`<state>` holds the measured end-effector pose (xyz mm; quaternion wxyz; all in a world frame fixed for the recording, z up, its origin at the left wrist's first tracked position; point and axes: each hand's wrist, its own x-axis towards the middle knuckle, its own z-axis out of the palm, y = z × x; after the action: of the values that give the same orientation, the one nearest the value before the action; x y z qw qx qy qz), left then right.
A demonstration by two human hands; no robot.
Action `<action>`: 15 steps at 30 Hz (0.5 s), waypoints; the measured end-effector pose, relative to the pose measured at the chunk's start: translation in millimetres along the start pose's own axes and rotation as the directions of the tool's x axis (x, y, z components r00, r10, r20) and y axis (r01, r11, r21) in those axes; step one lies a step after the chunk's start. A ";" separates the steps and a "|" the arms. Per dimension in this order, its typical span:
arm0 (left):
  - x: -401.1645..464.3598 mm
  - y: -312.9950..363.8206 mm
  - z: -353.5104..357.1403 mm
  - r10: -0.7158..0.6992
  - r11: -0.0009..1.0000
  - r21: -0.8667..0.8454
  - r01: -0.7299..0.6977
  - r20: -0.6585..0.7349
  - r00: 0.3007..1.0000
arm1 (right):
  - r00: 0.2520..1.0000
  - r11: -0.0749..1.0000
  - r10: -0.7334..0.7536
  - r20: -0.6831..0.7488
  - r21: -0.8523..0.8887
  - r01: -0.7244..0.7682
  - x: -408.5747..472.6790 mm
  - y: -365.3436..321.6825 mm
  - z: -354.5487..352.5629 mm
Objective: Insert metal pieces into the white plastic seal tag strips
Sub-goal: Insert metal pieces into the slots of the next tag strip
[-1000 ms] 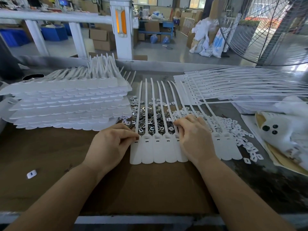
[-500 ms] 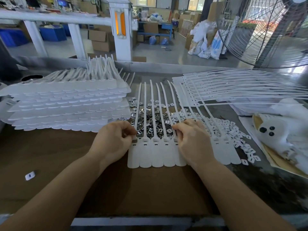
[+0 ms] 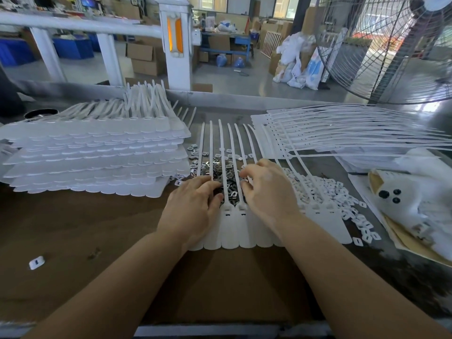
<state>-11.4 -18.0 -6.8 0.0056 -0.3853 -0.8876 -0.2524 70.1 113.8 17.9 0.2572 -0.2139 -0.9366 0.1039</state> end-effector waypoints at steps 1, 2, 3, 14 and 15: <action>0.3 -0.3 0.7 0.001 1.000 0.004 -0.001 -0.003 1.000 | 1.000 1.000 -0.006 0.011 0.025 0.006 4.3 -3.8 2.6; 0.4 -0.9 1.4 0.001 1.000 0.004 -0.001 -0.007 1.000 | 1.000 0.999 -0.010 0.026 0.043 0.009 8.3 -7.9 5.6; 0.6 -1.3 1.9 0.001 1.000 0.001 -0.001 -0.012 1.000 | 0.999 0.999 -0.009 0.044 0.052 0.007 11.9 -11.4 8.9; 1.8 -4.7 3.2 -0.010 1.000 -0.009 0.010 -0.011 1.000 | 0.986 0.994 0.108 0.130 0.000 -0.109 33.6 -15.9 24.6; 1.7 -4.9 3.0 -0.009 1.000 -0.015 0.009 -0.011 1.000 | 0.987 0.994 0.110 0.116 0.011 -0.112 33.6 -15.6 23.6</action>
<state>-15.5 -18.3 -11.3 0.0064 -0.3798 -0.8874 -0.2612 26.1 113.2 17.4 0.1985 -0.2570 -0.9356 0.1383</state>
